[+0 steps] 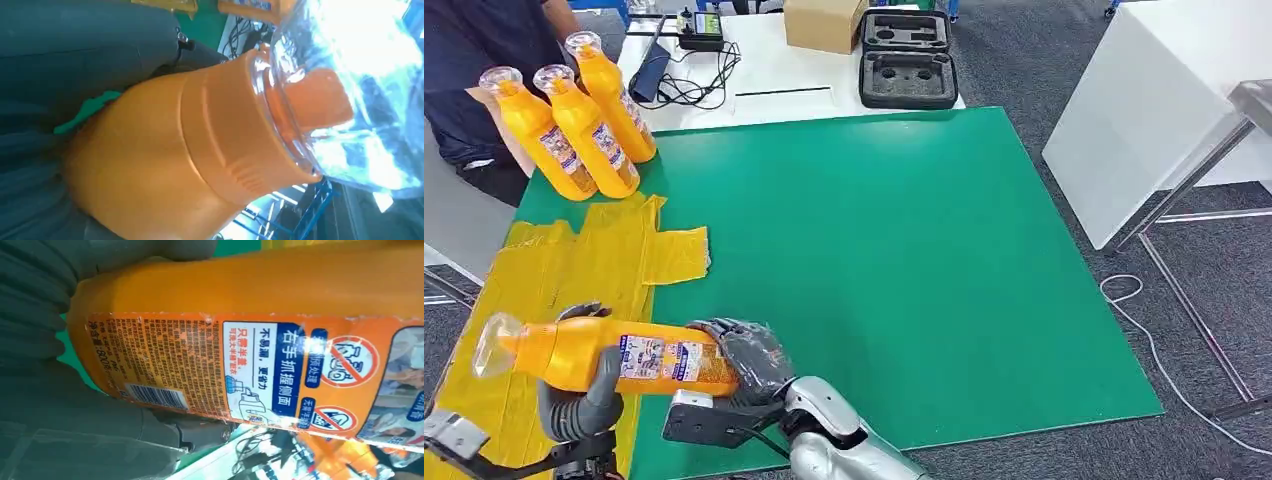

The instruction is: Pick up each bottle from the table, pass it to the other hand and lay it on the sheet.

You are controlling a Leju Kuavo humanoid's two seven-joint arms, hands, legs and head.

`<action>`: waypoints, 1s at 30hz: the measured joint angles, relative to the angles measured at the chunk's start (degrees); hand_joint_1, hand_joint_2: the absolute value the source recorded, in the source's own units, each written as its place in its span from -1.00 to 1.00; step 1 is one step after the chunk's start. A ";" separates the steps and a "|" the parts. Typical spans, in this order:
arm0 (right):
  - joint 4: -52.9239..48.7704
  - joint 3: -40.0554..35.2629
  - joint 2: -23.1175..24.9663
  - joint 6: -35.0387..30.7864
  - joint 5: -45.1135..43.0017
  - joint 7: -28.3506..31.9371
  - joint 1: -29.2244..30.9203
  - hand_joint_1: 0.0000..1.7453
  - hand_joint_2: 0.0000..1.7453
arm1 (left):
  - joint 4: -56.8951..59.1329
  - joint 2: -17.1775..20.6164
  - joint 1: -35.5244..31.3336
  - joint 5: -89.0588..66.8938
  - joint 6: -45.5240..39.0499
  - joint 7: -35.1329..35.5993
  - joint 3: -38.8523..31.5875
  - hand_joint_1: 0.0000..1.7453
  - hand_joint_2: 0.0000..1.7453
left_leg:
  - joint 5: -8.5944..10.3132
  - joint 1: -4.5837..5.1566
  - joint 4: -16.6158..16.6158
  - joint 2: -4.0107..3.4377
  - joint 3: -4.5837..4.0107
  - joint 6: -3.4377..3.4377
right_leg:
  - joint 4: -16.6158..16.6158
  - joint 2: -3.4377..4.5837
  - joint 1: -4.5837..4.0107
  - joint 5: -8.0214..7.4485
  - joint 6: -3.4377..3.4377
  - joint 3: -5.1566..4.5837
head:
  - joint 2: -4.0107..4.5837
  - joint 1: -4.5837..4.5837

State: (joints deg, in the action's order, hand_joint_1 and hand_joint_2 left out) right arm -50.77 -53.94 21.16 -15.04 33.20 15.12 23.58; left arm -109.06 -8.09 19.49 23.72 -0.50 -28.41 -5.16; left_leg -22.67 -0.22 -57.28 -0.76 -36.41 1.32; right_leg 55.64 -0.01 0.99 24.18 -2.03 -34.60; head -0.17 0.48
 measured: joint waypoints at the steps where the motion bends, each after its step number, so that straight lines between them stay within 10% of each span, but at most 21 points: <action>1: 0.00 0.00 -0.04 0.13 0.00 0.33 -0.06 1.00 1.00 | -0.33 -0.30 0.43 -0.09 -0.02 -0.11 -0.02 1.00 1.00 | 0.00 0.00 0.00 0.00 0.00 0.00 | 0.00 0.00 0.00 0.00 0.00 0.00 | 0.00 0.00; 9: -0.28 -0.22 -0.15 0.61 0.19 1.29 -0.36 1.00 1.00 | -2.45 -2.25 2.46 -0.79 0.15 -0.28 -0.90 1.00 1.00 | 0.00 0.00 0.00 0.01 0.00 0.00 | 0.00 0.00 -0.01 0.00 0.00 0.00 | 0.00 0.02; 10: -0.39 -0.22 -0.22 0.29 0.67 1.23 -0.39 -1.00 1.00 | -2.65 -2.36 2.57 -1.00 0.30 -0.28 -0.98 1.00 1.00 | 0.00 0.00 0.00 0.00 0.00 -0.01 | 0.00 0.00 -0.01 0.00 0.00 -0.01 | 0.00 0.00; 12: -0.72 -0.35 -0.37 -1.33 2.28 0.77 -0.52 -1.00 1.00 | -2.82 -2.60 2.57 -1.62 0.85 -0.42 -1.12 1.00 1.00 | 0.00 0.00 0.00 0.01 0.01 0.00 | 0.00 0.00 -0.01 0.00 0.00 0.00 | 0.00 0.00; 13: -0.92 -0.46 -0.48 -1.90 2.65 0.75 -0.64 -1.00 -1.00 | -2.87 -2.62 2.52 -1.93 0.98 -0.48 -1.14 1.00 1.00 | 0.00 0.00 0.00 0.01 0.02 0.00 | 0.00 0.00 -0.01 0.00 0.00 0.01 | 0.00 0.00; 30: -10.79 5.51 -8.09 -1.25 -5.94 4.27 -8.02 -1.00 -1.00 | -6.63 -2.97 3.82 -2.36 1.03 -2.19 -3.13 1.00 1.00 | -0.04 0.02 0.00 0.04 0.02 0.00 | -0.02 -0.01 -0.01 0.00 0.00 0.04 | 0.00 0.00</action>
State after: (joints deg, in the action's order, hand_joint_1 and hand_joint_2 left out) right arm -61.57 -48.44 13.07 -16.28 27.26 19.39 15.57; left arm -115.69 -11.06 23.31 21.35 0.52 -30.60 -8.28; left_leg -22.70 -0.21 -57.28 -0.72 -36.40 1.32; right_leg 55.62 -0.02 0.98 24.18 -2.03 -34.55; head -0.17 0.48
